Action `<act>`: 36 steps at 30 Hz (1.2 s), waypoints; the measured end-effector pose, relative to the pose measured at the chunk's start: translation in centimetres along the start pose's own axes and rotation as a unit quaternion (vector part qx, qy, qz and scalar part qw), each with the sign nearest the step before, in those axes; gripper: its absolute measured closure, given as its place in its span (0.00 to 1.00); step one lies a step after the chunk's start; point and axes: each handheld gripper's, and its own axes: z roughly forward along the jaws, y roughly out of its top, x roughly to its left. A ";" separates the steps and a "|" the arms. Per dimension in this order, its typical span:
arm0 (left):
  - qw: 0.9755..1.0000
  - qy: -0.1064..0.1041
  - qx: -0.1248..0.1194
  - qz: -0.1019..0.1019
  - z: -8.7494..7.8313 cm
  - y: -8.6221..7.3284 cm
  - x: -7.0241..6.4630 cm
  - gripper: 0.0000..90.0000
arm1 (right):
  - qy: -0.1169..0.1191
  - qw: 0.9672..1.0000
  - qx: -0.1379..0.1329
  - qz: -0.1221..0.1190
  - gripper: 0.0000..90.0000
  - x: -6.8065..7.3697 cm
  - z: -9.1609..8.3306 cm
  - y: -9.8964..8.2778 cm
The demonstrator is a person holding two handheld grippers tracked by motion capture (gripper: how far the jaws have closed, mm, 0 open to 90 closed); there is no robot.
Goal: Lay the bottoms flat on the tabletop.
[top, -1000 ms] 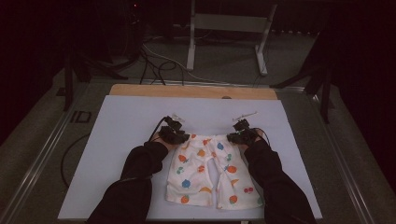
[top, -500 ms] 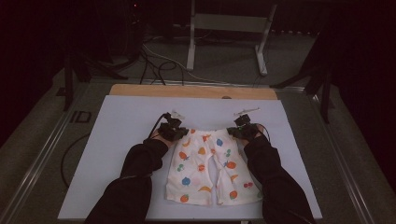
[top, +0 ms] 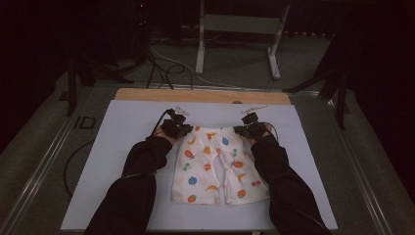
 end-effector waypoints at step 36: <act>0.999 0.036 -0.034 -0.014 4.1 3.5 1.3 0.88 | -0.075 0.997 0.007 0.014 0.87 -3.9 2.9 3.2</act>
